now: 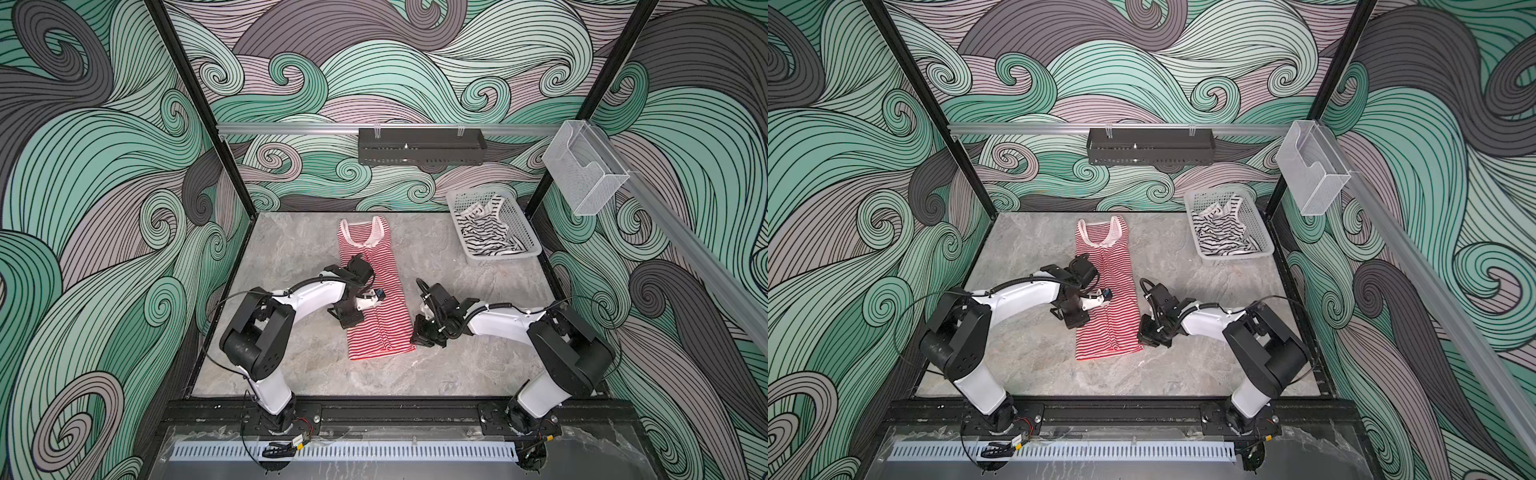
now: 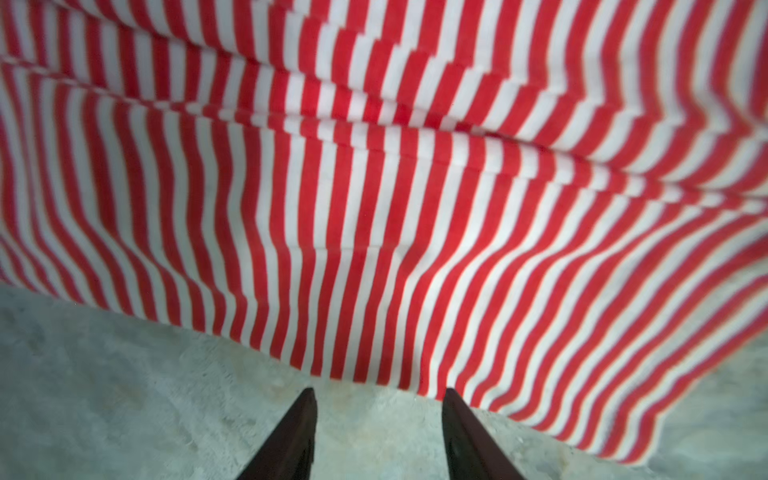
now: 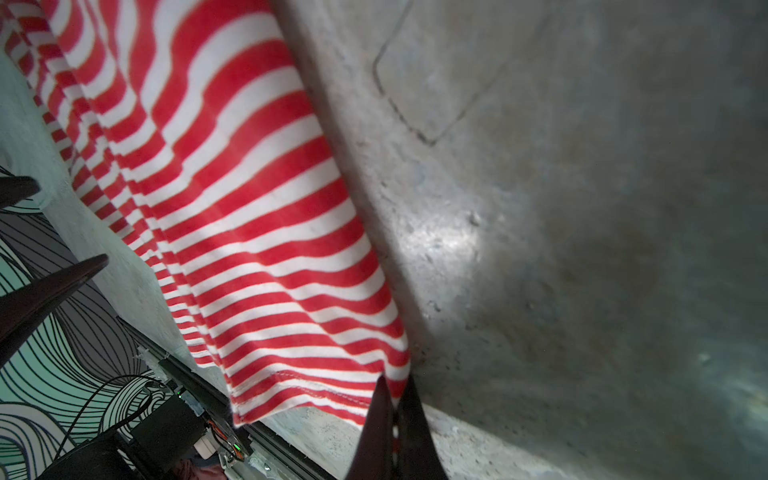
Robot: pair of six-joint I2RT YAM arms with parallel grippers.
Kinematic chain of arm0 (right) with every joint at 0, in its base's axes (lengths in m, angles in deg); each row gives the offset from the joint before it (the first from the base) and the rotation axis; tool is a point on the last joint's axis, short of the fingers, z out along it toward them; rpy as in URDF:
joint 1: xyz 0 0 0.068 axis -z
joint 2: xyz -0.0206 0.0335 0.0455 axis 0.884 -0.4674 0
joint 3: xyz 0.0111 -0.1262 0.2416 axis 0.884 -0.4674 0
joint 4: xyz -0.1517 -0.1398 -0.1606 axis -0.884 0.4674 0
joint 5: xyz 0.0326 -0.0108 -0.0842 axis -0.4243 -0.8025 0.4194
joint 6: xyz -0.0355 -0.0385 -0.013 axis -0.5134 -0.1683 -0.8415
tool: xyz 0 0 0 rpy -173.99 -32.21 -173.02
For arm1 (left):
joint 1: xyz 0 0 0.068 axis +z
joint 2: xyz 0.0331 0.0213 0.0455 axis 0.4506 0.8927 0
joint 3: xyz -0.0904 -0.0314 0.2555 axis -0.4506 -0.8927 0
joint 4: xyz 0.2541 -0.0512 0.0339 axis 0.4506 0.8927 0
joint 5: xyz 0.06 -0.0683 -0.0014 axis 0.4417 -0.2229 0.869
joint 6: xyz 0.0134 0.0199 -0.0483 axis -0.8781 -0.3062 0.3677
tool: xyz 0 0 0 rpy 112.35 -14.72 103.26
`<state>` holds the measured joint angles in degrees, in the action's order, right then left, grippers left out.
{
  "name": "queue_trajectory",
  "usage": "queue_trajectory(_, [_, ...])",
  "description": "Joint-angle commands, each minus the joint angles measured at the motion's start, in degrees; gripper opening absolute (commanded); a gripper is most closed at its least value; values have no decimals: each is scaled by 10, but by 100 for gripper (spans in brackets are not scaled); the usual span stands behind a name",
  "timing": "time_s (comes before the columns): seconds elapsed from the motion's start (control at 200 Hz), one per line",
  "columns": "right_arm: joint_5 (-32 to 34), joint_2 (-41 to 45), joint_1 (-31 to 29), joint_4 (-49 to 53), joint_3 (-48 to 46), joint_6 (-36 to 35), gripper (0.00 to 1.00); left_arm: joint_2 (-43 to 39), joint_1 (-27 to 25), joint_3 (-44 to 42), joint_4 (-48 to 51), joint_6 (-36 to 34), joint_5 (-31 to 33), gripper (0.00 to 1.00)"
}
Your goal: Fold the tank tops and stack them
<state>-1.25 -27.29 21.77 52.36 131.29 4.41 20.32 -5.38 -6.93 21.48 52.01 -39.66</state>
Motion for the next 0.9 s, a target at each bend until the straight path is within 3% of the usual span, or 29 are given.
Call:
queue_trajectory(0.0, [5,-15,4,8,6,-1,0,-55,-3,-8,28,8,-36,54])
queue_trajectory(0.155, [10,-13,4,9,4,2,0,-101,-38,-56,22,-3,-36,54])
queue_trajectory(0.41, [8,-4,3,0,-3,11,0,-111,-78,-111,14,-8,-63,53])
queue_trajectory(0.49, [8,1,3,0,-10,13,20,-109,-87,-122,2,-4,-68,54])
queue_trajectory(0.56, [8,10,2,1,-17,15,26,-102,-92,-126,-3,0,-68,54])
queue_trajectory(0.896, [10,35,-18,-6,-53,35,30,-82,-113,-142,-25,14,-75,54])
